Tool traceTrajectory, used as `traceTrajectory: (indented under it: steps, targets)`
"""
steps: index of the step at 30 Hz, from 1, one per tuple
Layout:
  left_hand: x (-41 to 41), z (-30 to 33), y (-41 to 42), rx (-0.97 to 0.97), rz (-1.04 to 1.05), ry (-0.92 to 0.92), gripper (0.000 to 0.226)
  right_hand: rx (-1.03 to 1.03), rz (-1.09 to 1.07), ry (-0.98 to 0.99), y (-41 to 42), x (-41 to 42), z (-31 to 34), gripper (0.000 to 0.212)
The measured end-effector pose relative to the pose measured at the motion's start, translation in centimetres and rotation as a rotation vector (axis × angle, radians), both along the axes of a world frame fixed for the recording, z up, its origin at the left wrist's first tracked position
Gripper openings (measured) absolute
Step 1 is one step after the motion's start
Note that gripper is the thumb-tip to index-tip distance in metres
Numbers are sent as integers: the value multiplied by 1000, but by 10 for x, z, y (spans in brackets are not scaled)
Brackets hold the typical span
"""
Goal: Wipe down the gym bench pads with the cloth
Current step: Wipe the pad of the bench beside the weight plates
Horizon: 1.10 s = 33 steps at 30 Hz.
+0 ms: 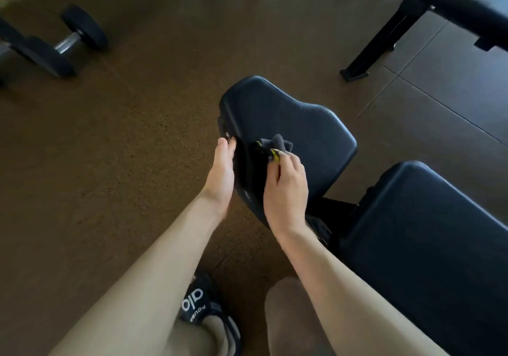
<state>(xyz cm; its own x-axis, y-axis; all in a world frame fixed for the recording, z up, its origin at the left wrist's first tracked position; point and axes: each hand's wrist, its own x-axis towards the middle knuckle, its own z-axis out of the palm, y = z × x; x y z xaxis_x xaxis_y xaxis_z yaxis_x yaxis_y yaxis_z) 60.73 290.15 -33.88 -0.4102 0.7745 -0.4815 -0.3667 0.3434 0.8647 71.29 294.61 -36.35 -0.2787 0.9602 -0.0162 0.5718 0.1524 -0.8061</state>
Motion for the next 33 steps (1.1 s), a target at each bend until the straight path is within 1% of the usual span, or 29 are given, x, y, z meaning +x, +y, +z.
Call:
traceTrajectory:
  steps: [2,3,4,5,7,8,10,13,14,16,18,20,22,24,25,27,29,31,33]
  targets:
    - [-6,37,-5,-111,-3,32,61,-558,-190,339,4,-11,49,26]
    - [-10,56,-6,-137,-9,38,60,-846,-270,511,5,-15,72,24]
    - [-14,77,-7,-152,-11,23,59,-1078,-290,655,4,-16,97,26]
    - [-19,95,-7,-168,-17,11,59,-1216,-235,764,2,-15,122,32]
    - [-32,134,-8,-210,-8,26,56,-1347,-117,885,-3,-9,172,41]
    - [-39,160,-8,-239,-5,25,50,-1386,-76,893,-5,-6,198,44]
    - [-47,199,-9,-299,-63,30,39,-1459,-22,921,-7,0,236,50]
    - [-59,271,-10,-334,-214,94,24,-1493,22,883,-1,0,302,63]
    - [-65,292,-10,-345,-237,133,19,-1496,45,869,2,-3,325,64]
    - [-81,327,-5,-362,-243,220,14,-1496,74,842,10,-16,369,59]
    - [-100,361,3,-366,-208,286,13,-1486,88,787,19,-33,403,50]
    - [-122,391,11,-368,-179,341,20,-1464,130,763,28,-52,431,44]
    - [-143,417,18,-358,-233,399,18,-1382,169,695,37,-73,444,43]
    - [-167,435,25,-358,-292,428,20,-1276,93,569,47,-93,455,47]
    - [-179,444,28,-362,-308,402,25,-1221,37,501,51,-103,459,46]
    - [-199,459,35,-389,-342,290,39,-1158,17,429,59,-119,470,39]
    - [-214,472,43,-412,-366,222,42,-1158,19,397,68,-129,479,35]
    - [-224,485,56,-402,-384,268,39,-1121,-27,277,77,-138,486,38]
    - [-233,496,72,-382,-436,390,39,-971,-84,65,91,-145,487,42]
